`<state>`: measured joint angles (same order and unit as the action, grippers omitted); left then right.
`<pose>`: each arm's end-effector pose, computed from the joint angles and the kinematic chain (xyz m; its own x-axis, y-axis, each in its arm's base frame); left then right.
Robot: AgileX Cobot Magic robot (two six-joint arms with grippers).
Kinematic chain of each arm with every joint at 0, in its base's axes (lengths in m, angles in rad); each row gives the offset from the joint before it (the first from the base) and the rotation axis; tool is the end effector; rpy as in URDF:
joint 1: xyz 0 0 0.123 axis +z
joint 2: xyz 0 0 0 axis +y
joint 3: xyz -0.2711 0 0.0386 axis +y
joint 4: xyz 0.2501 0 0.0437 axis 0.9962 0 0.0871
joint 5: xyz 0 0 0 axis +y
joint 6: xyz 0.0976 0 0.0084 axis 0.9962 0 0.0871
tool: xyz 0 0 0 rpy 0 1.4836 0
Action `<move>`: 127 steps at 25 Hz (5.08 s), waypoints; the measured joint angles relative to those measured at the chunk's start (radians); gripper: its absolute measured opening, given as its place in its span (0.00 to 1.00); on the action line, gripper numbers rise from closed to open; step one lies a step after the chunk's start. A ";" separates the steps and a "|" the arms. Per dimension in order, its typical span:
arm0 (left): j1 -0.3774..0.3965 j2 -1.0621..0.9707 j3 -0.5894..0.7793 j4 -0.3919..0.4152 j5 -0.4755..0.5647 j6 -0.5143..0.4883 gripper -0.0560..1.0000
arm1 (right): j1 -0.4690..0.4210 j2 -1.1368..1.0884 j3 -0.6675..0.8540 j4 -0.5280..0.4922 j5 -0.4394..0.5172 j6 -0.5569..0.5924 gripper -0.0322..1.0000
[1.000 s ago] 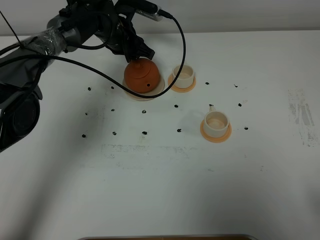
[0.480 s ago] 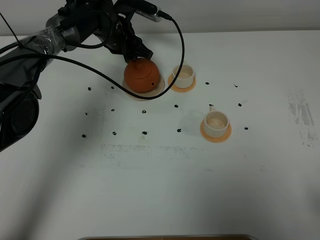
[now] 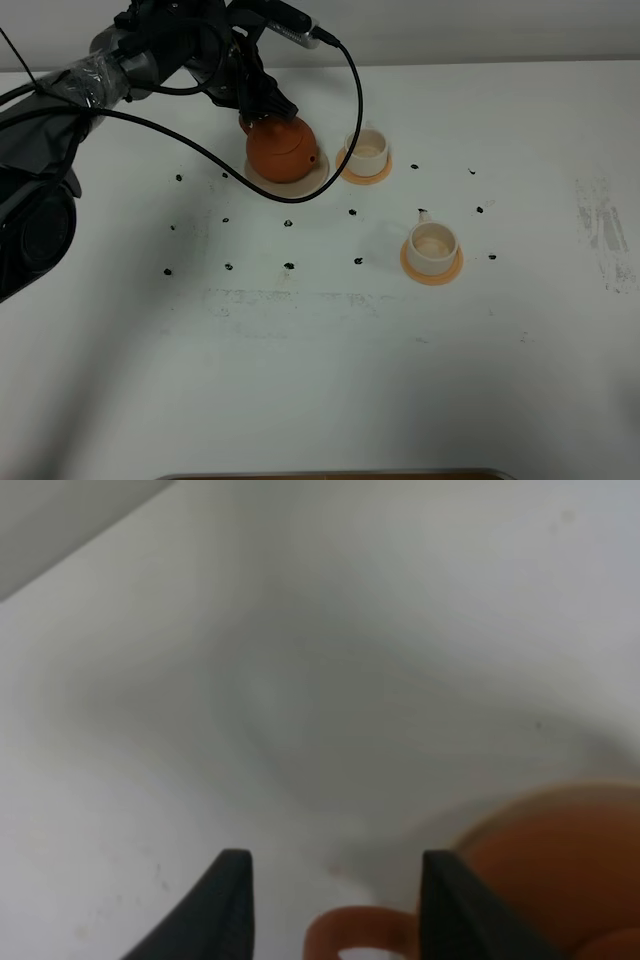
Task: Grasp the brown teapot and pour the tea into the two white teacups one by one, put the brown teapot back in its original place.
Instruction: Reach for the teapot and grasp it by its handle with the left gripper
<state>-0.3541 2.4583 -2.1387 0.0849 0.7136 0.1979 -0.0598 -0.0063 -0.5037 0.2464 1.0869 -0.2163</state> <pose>0.5112 -0.1832 0.1478 -0.6520 0.5169 -0.5547 0.5018 0.8426 0.1954 0.0118 0.0205 0.2761 -0.4427 -0.0710 -0.8938 -0.1781 0.9840 0.0101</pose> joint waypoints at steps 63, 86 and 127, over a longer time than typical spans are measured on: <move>0.048 0.000 0.000 -0.062 0.029 0.010 0.44 | 0.000 0.000 0.000 0.000 0.000 0.000 0.46; 0.048 -0.004 0.000 -0.066 0.131 0.010 0.44 | 0.000 0.000 0.000 0.000 0.000 0.000 0.46; 0.091 -0.022 -0.184 -0.071 0.426 0.304 0.44 | 0.000 0.000 0.000 0.001 0.000 0.000 0.46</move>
<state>-0.2630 2.4360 -2.3230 0.0141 1.1399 0.5015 -0.0598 -0.0063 -0.5037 0.2477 1.0869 -0.2163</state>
